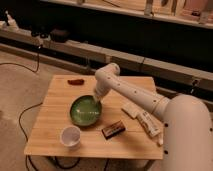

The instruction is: Drag the ceramic bowl in a circle

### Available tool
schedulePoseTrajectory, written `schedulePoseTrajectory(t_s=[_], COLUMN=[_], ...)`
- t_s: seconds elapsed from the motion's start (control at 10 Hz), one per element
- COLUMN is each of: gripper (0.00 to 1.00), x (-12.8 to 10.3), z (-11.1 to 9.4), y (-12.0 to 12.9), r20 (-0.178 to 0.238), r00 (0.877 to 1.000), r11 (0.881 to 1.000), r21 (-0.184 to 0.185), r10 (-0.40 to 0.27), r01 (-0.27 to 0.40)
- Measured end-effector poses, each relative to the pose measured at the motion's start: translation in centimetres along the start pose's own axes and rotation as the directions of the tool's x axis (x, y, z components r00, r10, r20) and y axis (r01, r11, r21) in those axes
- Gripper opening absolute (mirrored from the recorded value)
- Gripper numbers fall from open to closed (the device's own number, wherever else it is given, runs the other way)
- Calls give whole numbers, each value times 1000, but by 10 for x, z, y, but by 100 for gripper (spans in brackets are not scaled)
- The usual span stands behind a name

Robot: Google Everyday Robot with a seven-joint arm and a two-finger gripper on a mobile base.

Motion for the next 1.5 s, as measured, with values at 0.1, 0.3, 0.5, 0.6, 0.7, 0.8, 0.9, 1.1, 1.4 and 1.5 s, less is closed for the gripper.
schedulePoseTrajectory(t_s=[0.1,0.3,0.5,0.6,0.7,0.8,0.9,1.1,1.4,1.5], gripper=[0,0,0,0,0,0,0,0,0,0], x=[6,2,-21,-34,-48,-59,-66,-75,-54,-39], z=[1,-6,-25,-33,-40,-44,-47,-44,-25,-15], y=[18,61,104,110,108,96,83,40,1,-6], r20=[-8,-13,-11,3,23,44,60,88,81,72], r00=[1000,996,991,992,996,998,998,989,981,982], r11=[1000,995,987,988,992,997,999,993,983,982], r21=[-14,-50,-88,-93,-88,-72,-55,6,71,90], r10=[28,85,132,123,89,44,1,-116,-177,-175], r01=[-28,-86,-132,-122,-87,-41,2,116,172,169])
